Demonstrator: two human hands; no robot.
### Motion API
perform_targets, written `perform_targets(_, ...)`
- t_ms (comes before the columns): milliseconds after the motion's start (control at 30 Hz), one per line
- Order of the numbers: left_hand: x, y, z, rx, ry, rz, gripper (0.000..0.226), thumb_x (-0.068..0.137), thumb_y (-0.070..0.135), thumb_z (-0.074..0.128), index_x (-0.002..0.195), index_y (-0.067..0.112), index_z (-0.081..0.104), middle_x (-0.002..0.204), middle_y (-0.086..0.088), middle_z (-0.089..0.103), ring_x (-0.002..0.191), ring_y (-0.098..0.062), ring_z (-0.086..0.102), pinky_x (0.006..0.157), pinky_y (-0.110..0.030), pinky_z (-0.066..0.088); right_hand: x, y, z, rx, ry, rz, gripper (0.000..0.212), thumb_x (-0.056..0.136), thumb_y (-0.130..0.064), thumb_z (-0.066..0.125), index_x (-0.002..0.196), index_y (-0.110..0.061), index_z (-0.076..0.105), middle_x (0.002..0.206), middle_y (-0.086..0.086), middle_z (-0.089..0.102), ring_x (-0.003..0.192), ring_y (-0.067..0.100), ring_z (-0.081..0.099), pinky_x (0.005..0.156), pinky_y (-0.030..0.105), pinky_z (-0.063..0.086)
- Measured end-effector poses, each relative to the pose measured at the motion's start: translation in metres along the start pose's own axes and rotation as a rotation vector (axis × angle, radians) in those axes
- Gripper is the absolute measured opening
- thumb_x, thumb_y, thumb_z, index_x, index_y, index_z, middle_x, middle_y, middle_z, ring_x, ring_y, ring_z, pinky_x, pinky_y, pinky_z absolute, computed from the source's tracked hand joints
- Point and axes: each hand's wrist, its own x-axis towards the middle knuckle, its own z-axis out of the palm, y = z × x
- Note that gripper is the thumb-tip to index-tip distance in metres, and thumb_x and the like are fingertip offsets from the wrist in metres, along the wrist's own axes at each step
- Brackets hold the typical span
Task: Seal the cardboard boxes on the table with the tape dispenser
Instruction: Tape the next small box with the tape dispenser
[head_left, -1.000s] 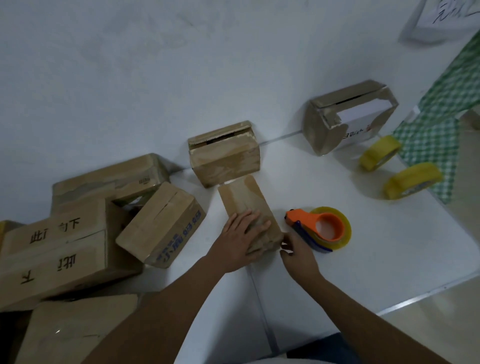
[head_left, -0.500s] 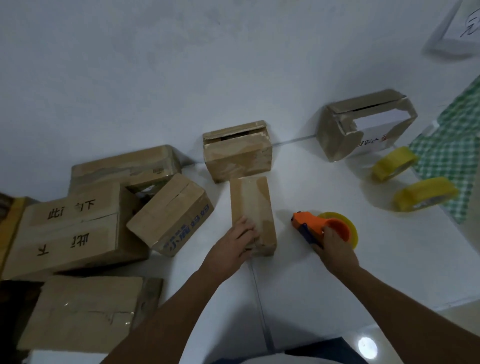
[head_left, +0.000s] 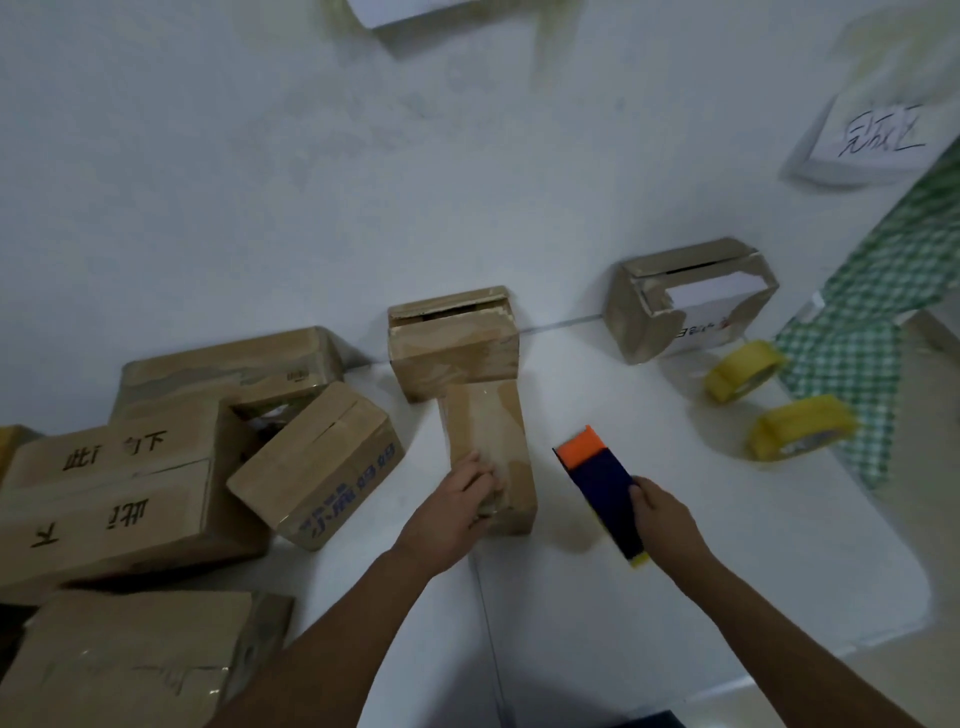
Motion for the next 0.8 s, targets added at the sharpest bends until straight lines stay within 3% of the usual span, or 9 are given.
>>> perform_targets(100, 0.008, 0.014, -0.012, -0.057, -0.002, -0.06, 0.042, 0.096, 0.031, 0.062, 0.134, 0.015, 0.055, 0.143, 0.005, 0.042, 0.127, -0.015, 0.047, 0.1, -0.017, 0.041, -0.015, -0.007, -0.009, 0.11, 0.008, 0.013, 0.032, 0.105, -0.03, 0.034, 0.109, -0.015, 0.061, 0.096, 0.007, 0.067, 0.088, 0.023, 0.062, 0.078, 0.036, 0.049)
perform_targets(167, 0.012, 0.027, -0.02, -0.208, 0.097, -0.191, 0.03, 0.097, 0.03, 0.06, 0.126, 0.022, 0.062, 0.131, 0.012, 0.05, 0.112, -0.006, 0.053, 0.085, 0.0, 0.037, -0.023, -0.009, -0.015, 0.076, 0.035, -0.04, 0.032, 0.103, -0.038, 0.036, 0.096, -0.021, 0.061, 0.083, -0.001, 0.066, 0.078, 0.017, 0.063, 0.07, 0.032, 0.048)
perform_targets(200, 0.013, 0.034, -0.024, -0.346, 0.144, -0.308, 0.025, 0.097, 0.029, 0.06, 0.121, 0.025, 0.065, 0.124, 0.014, 0.055, 0.107, -0.004, 0.055, 0.078, 0.001, 0.039, -0.026, -0.011, -0.018, 0.03, 0.044, -0.07, 0.032, 0.103, -0.041, 0.037, 0.09, -0.024, 0.061, 0.077, -0.005, 0.065, 0.073, 0.013, 0.062, 0.063, 0.027, 0.046)
perform_targets(300, 0.018, 0.056, -0.032, -0.979, 0.072, -0.676, 0.022, 0.097, 0.028, 0.062, 0.115, 0.018, 0.069, 0.114, 0.001, 0.071, 0.102, -0.012, 0.067, 0.074, -0.014, 0.052, -0.034, -0.017, -0.025, -0.089, 0.073, -0.149, 0.036, 0.1, -0.047, 0.04, 0.077, -0.028, 0.06, 0.066, -0.014, 0.061, 0.063, 0.001, 0.057, 0.055, 0.02, 0.036)
perform_targets(400, 0.016, 0.074, -0.036, -1.401, -0.079, -0.841, 0.036, 0.097, 0.028, 0.061, 0.118, -0.001, 0.066, 0.115, -0.018, 0.07, 0.111, -0.029, 0.066, 0.096, -0.039, 0.055, -0.038, -0.02, -0.03, -0.132, 0.098, -0.214, 0.043, 0.097, -0.053, 0.043, 0.064, -0.029, 0.056, 0.057, -0.016, 0.058, 0.058, -0.001, 0.056, 0.053, 0.019, 0.033)
perform_targets(467, 0.013, 0.081, -0.036, -1.464, -0.107, -0.87, 0.039, 0.097, 0.031, 0.06, 0.118, -0.002, 0.065, 0.118, -0.02, 0.069, 0.115, -0.032, 0.064, 0.104, -0.045, 0.049, -0.04, -0.022, -0.031, -0.161, 0.087, -0.237, 0.043, 0.096, -0.055, 0.043, 0.064, -0.03, 0.058, 0.058, -0.015, 0.059, 0.058, 0.001, 0.056, 0.053, 0.019, 0.034)
perform_targets(567, 0.01, 0.085, -0.037, -1.491, -0.118, -0.881, 0.038, 0.096, 0.028, 0.064, 0.122, 0.001, 0.063, 0.121, -0.02, 0.067, 0.118, -0.031, 0.062, 0.102, -0.04, 0.051, -0.042, -0.024, -0.031, -0.164, 0.07, -0.248, 0.039, 0.095, -0.055, 0.043, 0.069, -0.032, 0.06, 0.064, -0.014, 0.062, 0.062, 0.002, 0.059, 0.056, 0.02, 0.039)
perform_targets(667, 0.008, 0.085, -0.038, -1.484, -0.114, -0.866, 0.034, 0.092, 0.021, 0.069, 0.12, 0.002, 0.065, 0.119, -0.018, 0.069, 0.114, -0.028, 0.064, 0.089, -0.033, 0.057, -0.043, -0.026, -0.032, -0.17, 0.069, -0.259, 0.038, 0.096, -0.055, 0.042, 0.074, -0.03, 0.061, 0.066, -0.014, 0.063, 0.063, 0.002, 0.06, 0.056, 0.019, 0.039)
perform_targets(800, 0.004, 0.086, -0.036, -1.438, -0.097, -0.849, 0.014, 0.093, 0.014, 0.066, 0.104, 0.006, 0.07, 0.092, -0.009, 0.074, 0.088, -0.017, 0.069, 0.069, -0.024, 0.057, -0.045, -0.029, -0.031, -0.195, 0.057, -0.277, 0.034, 0.096, -0.054, 0.041, 0.083, -0.032, 0.063, 0.073, -0.015, 0.064, 0.067, 0.001, 0.06, 0.057, 0.016, 0.037)
